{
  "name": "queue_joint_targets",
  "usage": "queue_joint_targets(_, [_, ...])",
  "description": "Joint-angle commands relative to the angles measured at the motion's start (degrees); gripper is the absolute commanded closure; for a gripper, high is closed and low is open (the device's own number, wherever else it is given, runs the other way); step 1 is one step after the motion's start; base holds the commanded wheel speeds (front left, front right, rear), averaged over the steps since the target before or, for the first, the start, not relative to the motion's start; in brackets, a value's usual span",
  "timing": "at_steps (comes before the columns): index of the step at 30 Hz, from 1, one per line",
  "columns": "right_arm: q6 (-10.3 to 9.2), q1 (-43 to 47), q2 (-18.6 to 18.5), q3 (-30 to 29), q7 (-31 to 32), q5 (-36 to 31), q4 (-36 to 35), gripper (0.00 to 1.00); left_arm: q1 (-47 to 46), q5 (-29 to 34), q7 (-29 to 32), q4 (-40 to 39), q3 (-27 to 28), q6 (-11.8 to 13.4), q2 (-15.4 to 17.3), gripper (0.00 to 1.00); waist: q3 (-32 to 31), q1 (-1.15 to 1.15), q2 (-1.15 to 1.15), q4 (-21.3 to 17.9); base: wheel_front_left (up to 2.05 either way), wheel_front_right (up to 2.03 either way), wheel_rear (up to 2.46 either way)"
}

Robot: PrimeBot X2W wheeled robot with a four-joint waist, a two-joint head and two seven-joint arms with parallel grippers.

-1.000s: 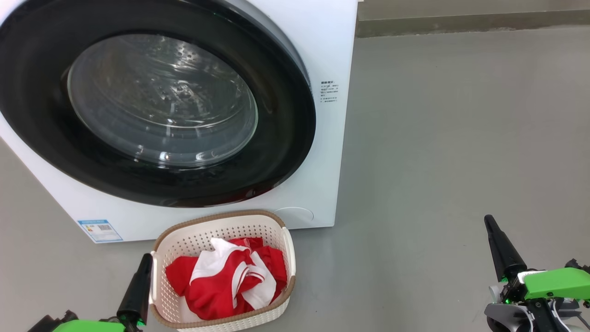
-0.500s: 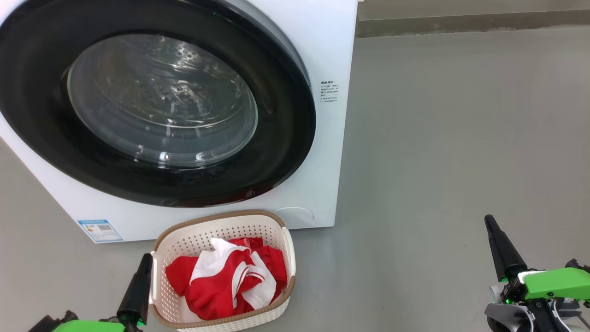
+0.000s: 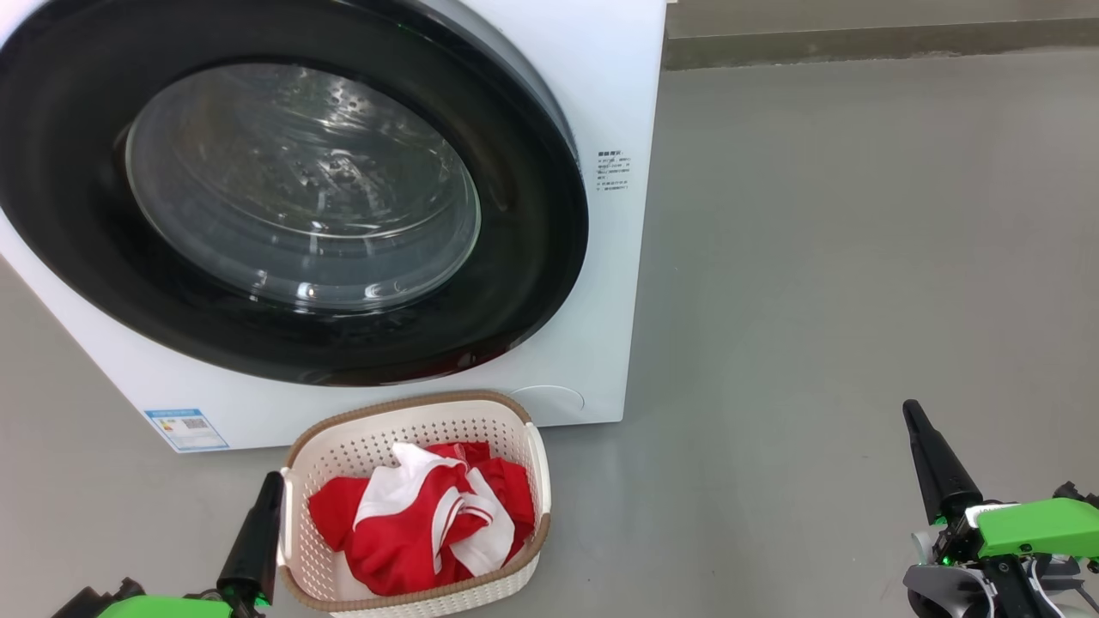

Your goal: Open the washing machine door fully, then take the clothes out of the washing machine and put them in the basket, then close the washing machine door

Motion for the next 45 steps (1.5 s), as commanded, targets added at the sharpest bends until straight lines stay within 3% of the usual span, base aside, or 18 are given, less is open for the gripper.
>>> queue_joint_targets(1, [0.02,-2.40,-0.51,0.86,0.37,-0.14,-1.69,1.00,-2.26,0.17,0.37,-1.18,2.05,-0.40,0.62,1.00,0.00,0.00,0.00,0.00,0.00,0.00,0.00])
queue_joint_targets(45, [0.02,-2.43,-0.30,0.56,0.61,-0.39,-1.67,1.00,-2.29,0.47,0.66,-1.17,2.40,-0.40,0.37,1.00,0.00,0.00,0.00,0.00,0.00,0.00,0.00])
